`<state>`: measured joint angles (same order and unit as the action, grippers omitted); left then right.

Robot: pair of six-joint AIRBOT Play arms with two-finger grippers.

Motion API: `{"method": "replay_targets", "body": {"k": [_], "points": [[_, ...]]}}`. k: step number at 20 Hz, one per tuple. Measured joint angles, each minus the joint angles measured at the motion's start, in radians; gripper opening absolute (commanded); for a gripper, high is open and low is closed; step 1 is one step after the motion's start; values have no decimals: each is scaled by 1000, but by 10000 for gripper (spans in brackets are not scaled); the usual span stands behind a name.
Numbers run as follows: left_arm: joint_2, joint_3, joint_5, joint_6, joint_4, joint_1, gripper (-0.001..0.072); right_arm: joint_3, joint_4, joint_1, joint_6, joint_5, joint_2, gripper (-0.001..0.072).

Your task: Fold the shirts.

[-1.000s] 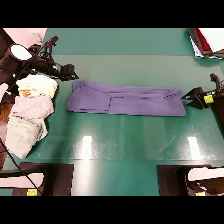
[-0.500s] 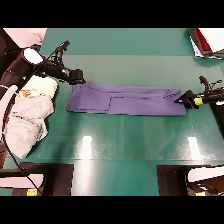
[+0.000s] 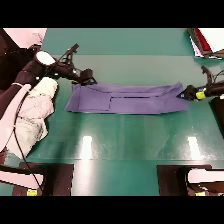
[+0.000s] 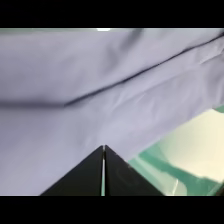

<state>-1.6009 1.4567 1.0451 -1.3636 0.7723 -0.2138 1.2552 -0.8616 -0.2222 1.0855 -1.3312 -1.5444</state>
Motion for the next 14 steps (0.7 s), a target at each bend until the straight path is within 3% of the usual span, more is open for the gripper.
{"method": "replay_targets", "body": {"k": [7,14], "points": [[-254,246,-63,-9,3,-228,30,316,6,166,157,-177,57,10],[-413,359,-60,-87,109,-326,30,602,6,368,270,-209,23,10]]}}
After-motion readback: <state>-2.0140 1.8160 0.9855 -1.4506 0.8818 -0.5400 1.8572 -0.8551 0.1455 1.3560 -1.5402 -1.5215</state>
